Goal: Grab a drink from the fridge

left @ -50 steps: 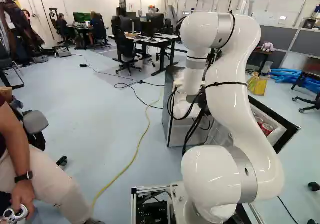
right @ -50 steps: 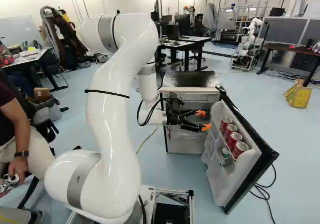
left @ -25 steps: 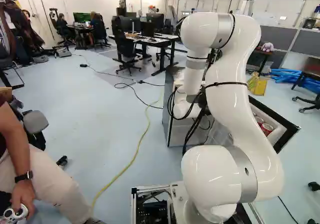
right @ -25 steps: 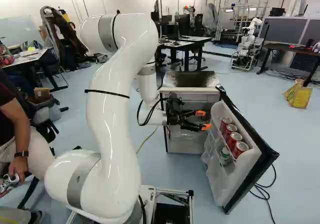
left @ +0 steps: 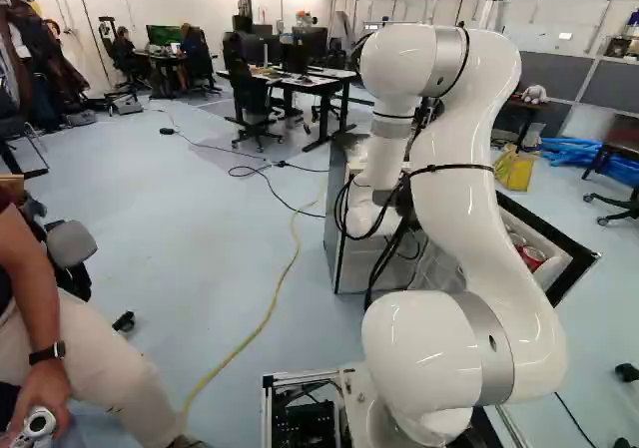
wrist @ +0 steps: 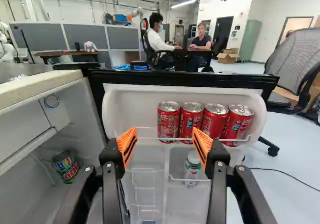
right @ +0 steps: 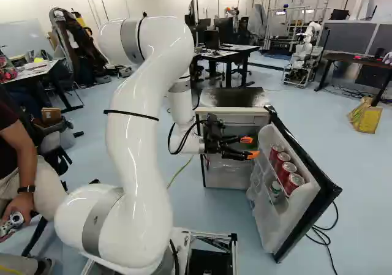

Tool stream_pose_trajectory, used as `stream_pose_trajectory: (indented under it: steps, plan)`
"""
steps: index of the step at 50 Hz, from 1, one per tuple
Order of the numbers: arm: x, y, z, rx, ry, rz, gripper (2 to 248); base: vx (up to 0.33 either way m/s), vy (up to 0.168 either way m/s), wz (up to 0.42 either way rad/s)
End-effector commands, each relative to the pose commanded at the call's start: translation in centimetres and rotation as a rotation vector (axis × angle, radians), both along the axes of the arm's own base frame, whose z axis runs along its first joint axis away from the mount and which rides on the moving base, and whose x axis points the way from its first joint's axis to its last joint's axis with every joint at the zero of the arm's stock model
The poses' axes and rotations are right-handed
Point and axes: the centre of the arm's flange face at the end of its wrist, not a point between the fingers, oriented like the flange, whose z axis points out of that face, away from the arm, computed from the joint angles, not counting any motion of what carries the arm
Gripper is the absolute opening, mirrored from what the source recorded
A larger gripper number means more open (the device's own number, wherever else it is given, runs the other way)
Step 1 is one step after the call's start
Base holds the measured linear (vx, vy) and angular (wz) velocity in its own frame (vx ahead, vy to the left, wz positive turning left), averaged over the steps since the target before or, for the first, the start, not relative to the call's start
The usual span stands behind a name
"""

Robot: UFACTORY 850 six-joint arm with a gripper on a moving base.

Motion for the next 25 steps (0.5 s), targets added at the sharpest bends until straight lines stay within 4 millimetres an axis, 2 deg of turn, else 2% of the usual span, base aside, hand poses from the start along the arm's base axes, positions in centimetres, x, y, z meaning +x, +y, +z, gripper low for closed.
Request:
stream_pose_trajectory:
  steps: [25]
  plan:
    - [0.33, 0.02, -0.33, 0.034, 0.000, -0.001, 166, 0.000, 0.000, 0.000]
